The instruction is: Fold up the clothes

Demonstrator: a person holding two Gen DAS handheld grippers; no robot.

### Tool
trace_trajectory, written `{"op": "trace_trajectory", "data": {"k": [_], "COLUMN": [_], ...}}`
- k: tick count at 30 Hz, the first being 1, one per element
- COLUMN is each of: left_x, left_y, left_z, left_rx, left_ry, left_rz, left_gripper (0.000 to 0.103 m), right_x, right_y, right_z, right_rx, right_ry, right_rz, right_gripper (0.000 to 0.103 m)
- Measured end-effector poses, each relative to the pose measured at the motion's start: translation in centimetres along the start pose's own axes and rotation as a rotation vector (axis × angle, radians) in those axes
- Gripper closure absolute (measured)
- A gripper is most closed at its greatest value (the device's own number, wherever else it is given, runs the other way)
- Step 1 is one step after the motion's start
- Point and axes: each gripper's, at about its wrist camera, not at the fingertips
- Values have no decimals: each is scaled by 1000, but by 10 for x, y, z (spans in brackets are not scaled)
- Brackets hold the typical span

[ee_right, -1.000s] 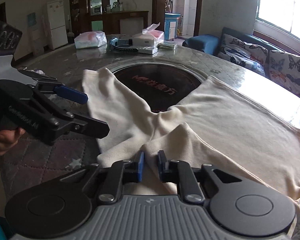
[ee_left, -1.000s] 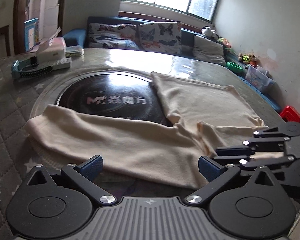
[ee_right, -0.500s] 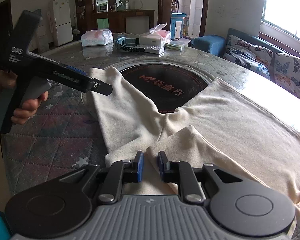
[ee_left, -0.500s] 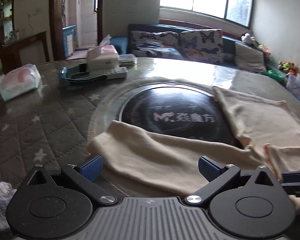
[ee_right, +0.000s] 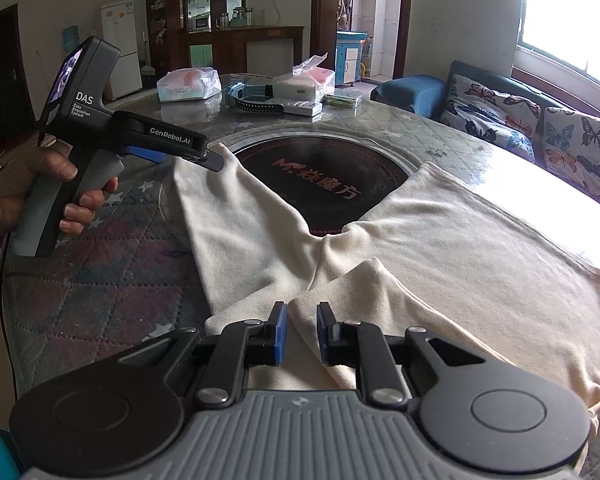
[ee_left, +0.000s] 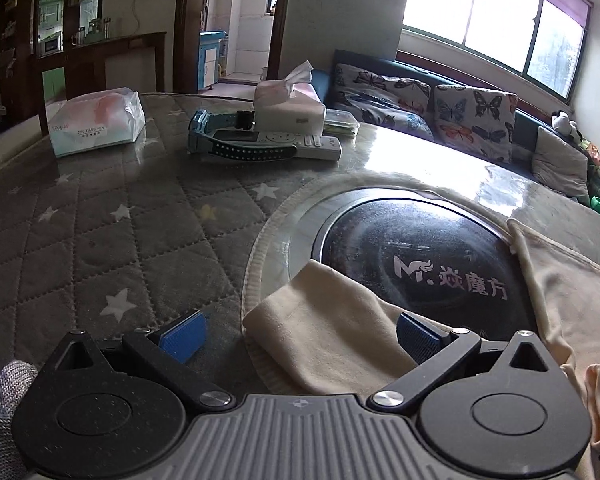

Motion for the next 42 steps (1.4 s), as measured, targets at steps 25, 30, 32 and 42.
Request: {"op": "trace_trajectory", "data": {"k": [25,30,32,42], "left_x": [-5,-7,-7,-7], "left_y": [5,10,11,13], "left_z": [7,12,11,13], "left_rx": [-59,-121,-124,-127], "left_ry": [-93,-108,-104,-109], "left_rz": [-3,1,11,27], "left_gripper": [0,0,0,0], "right_x": [6,8,8,9], "right_y": [6,6,7,9], "right_z": [6,6,6,6], "right_rx": [-30,-32,-32,-39], "right_ry": [21,24,25,19], "right_rz": [8,10,9,12], "right_gripper": [85,82,82,80]}}
Point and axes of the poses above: each gripper's, at about its wrist camera, not at the fingertips, and x roughly against the way its jaws point, z to its right, y to its underside, and after that the axes turned 1 degree about y, right-handed
